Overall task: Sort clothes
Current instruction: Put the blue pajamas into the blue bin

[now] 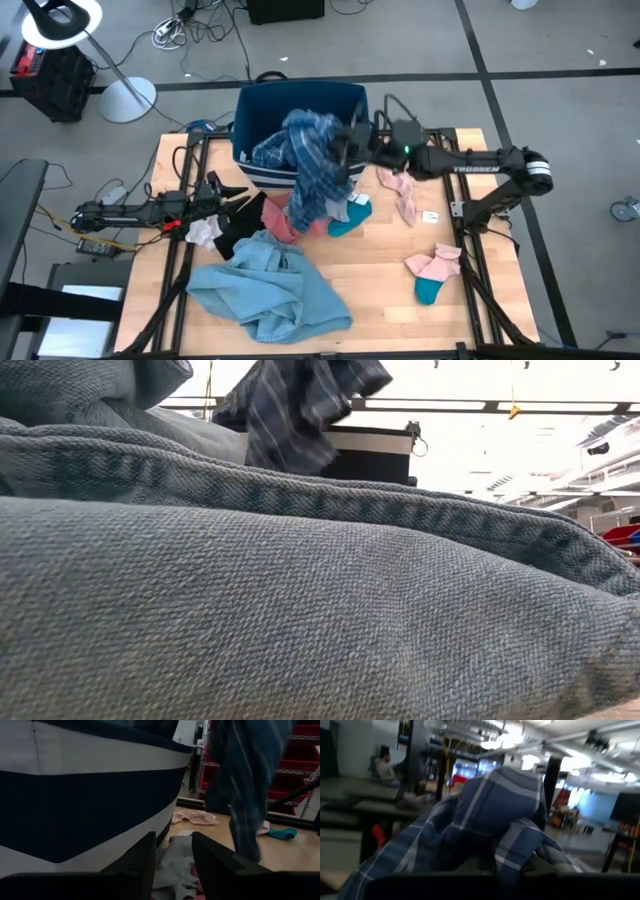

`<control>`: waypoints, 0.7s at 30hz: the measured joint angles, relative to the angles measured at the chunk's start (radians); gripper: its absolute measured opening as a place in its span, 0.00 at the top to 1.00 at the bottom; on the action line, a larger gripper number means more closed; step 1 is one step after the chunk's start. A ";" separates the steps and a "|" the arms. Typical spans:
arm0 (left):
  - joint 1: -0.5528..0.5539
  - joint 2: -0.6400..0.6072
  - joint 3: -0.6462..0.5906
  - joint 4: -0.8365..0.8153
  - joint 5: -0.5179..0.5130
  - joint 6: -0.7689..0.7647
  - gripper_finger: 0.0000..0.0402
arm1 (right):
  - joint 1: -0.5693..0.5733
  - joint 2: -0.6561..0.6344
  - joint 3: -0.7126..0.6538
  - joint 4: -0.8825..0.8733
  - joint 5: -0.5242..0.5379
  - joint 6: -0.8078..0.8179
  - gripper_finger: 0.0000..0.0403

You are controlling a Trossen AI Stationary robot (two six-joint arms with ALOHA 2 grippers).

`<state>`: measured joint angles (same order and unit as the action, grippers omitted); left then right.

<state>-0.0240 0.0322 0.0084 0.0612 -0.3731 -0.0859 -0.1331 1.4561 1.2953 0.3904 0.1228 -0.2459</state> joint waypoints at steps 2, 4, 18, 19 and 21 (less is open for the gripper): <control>0.000 0.000 0.000 0.000 0.000 0.000 0.67 | -0.037 0.028 0.072 -0.002 -0.037 0.001 0.99; 0.000 0.000 0.000 0.000 0.000 0.000 0.67 | -0.072 0.056 0.144 -0.003 -0.063 0.002 0.99; 0.000 0.000 0.000 0.000 0.000 0.000 0.67 | -0.246 0.249 0.568 -0.063 -0.119 0.005 0.98; 0.000 0.000 0.000 0.000 0.000 0.000 0.67 | -0.258 0.258 0.582 -0.089 -0.119 0.007 0.98; 0.000 0.000 0.000 0.000 0.000 0.000 0.67 | -0.279 0.268 0.594 -0.155 -0.119 0.016 0.98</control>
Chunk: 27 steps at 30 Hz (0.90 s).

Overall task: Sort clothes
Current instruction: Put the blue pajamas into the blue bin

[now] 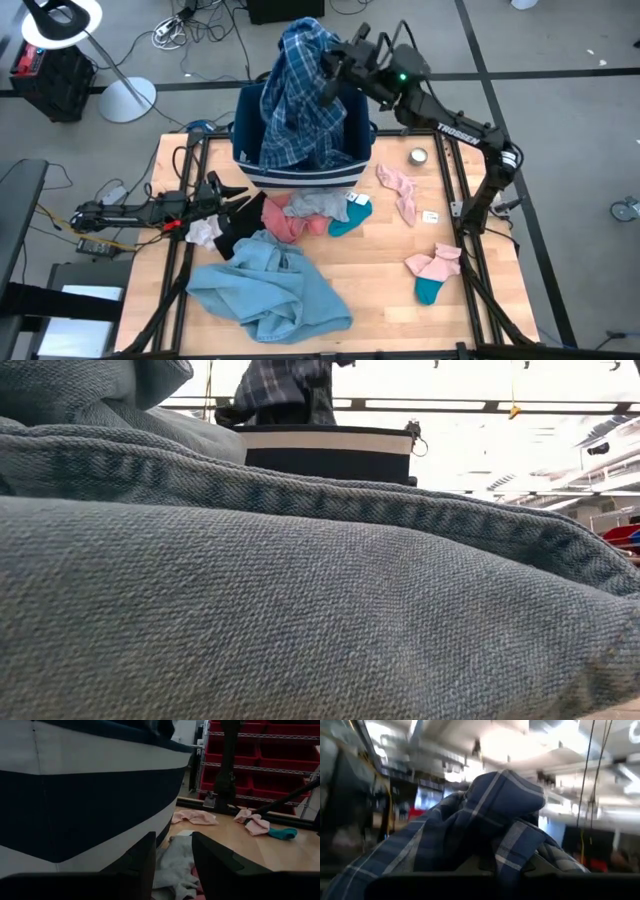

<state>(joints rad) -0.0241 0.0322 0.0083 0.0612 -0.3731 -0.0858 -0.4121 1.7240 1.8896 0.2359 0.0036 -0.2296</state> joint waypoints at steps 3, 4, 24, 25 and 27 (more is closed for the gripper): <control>0.000 0.000 0.000 0.000 0.000 0.000 0.67 | -0.032 0.010 0.001 -0.136 0.000 0.017 0.98; 0.000 0.000 0.000 0.000 0.000 0.000 0.67 | -0.042 0.011 0.001 -0.192 0.000 0.030 0.98; 0.000 0.000 0.000 0.000 0.000 0.000 0.67 | -0.086 0.092 -0.291 -0.618 -0.079 0.179 0.97; 0.000 0.000 0.000 0.000 0.000 0.000 0.67 | -0.086 0.092 -0.318 -0.604 -0.079 0.179 0.97; 0.000 0.000 0.000 0.000 0.000 0.000 0.67 | -0.087 0.092 -0.362 -0.593 -0.079 0.171 0.95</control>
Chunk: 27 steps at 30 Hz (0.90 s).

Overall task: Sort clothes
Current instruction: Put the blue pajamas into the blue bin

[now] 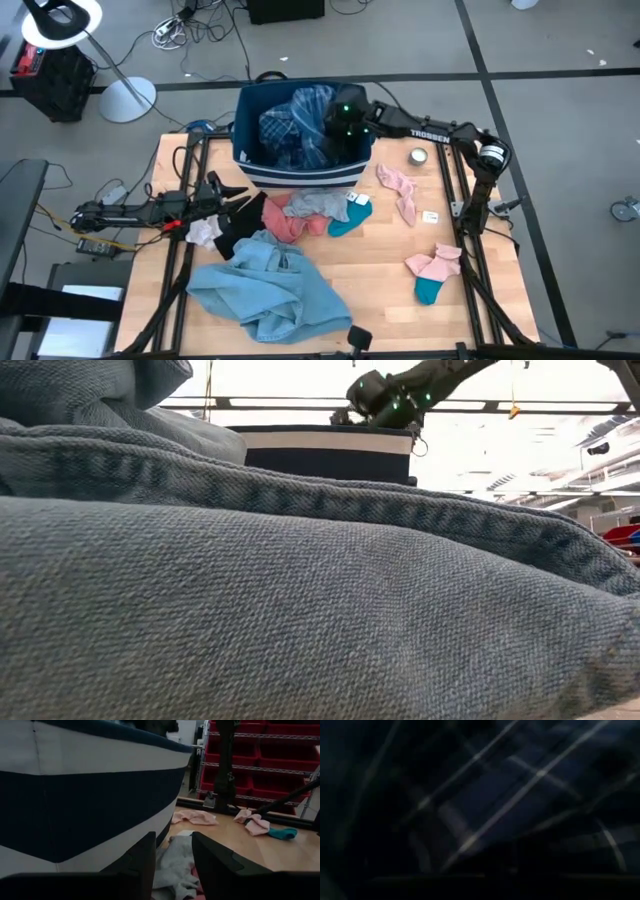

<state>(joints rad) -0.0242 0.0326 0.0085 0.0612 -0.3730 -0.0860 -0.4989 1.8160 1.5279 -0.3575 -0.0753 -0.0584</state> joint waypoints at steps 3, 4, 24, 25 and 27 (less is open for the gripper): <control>0.000 0.000 0.000 0.000 0.000 0.000 0.67 | 0.001 -0.001 -0.034 0.003 0.000 -0.002 0.92; 0.000 0.000 0.000 0.000 0.000 0.000 0.67 | 0.001 -0.002 -0.040 0.004 0.000 -0.002 0.90; 0.000 0.000 0.000 0.022 0.000 0.000 0.67 | 0.032 -0.037 -0.036 0.045 0.001 0.013 0.56; 0.000 0.000 0.000 0.032 0.000 0.000 0.67 | 0.033 -0.037 -0.036 0.050 0.001 0.013 0.55; 0.000 -0.001 0.000 0.040 0.003 -0.016 0.67 | 0.033 -0.037 -0.036 0.053 0.001 0.013 0.55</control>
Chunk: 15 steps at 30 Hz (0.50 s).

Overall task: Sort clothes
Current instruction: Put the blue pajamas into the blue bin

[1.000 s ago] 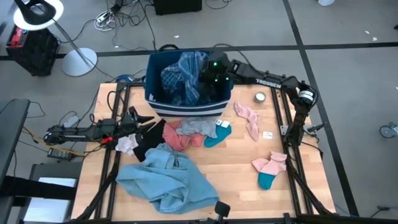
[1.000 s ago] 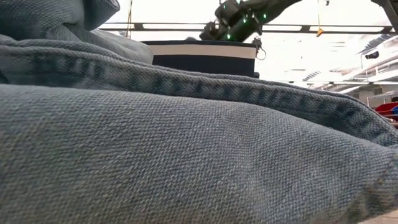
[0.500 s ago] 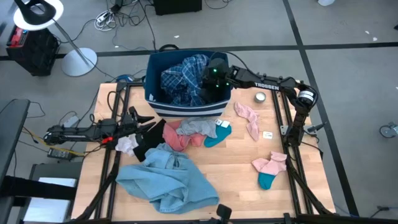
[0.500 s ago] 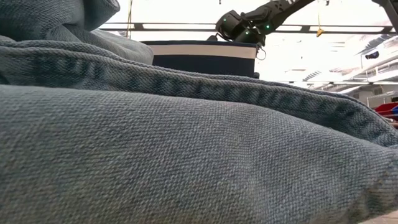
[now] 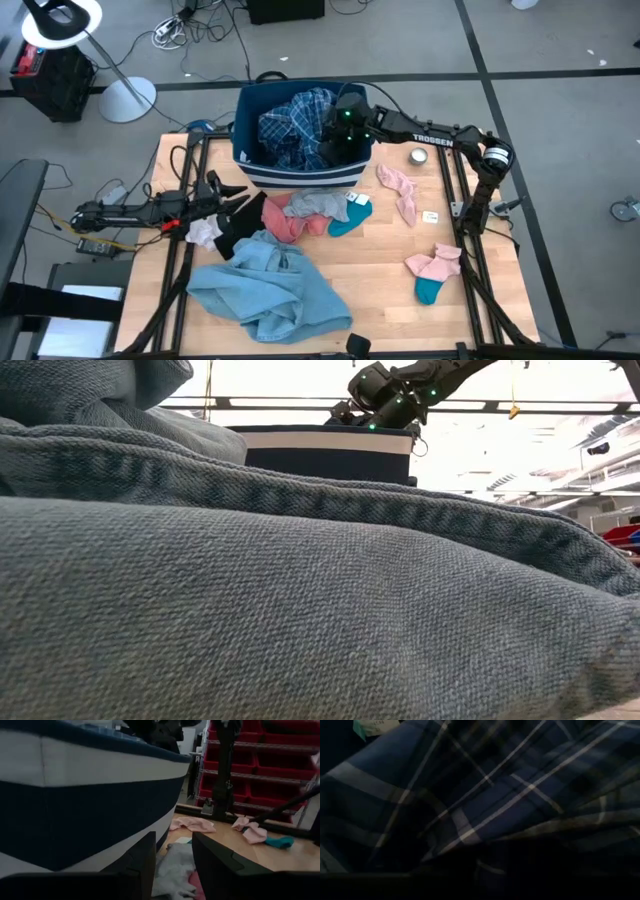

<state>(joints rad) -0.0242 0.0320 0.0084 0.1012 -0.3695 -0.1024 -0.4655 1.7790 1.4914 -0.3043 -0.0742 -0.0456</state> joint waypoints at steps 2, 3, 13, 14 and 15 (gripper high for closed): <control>0.000 0.000 0.000 0.005 0.026 -0.071 0.67 | 0.001 0.000 0.000 0.002 0.000 0.000 0.55; 0.000 0.001 0.000 0.008 0.028 -0.091 0.67 | 0.001 0.000 0.000 0.004 0.000 -0.003 0.55; 0.000 0.001 0.076 -0.076 0.030 -0.140 0.67 | 0.001 -0.113 0.001 -0.056 0.001 -0.010 0.54; 0.000 0.001 0.101 -0.103 0.026 -0.138 0.67 | 0.001 -0.135 0.001 -0.072 0.001 -0.010 0.54; 0.000 0.004 0.127 -0.139 0.022 -0.137 0.67 | 0.001 -0.157 0.001 -0.088 0.001 -0.010 0.54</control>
<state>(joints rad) -0.0242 0.0355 0.1356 -0.0376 -0.3475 -0.2393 -0.4641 1.6216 1.4921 -0.3923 -0.0734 -0.0559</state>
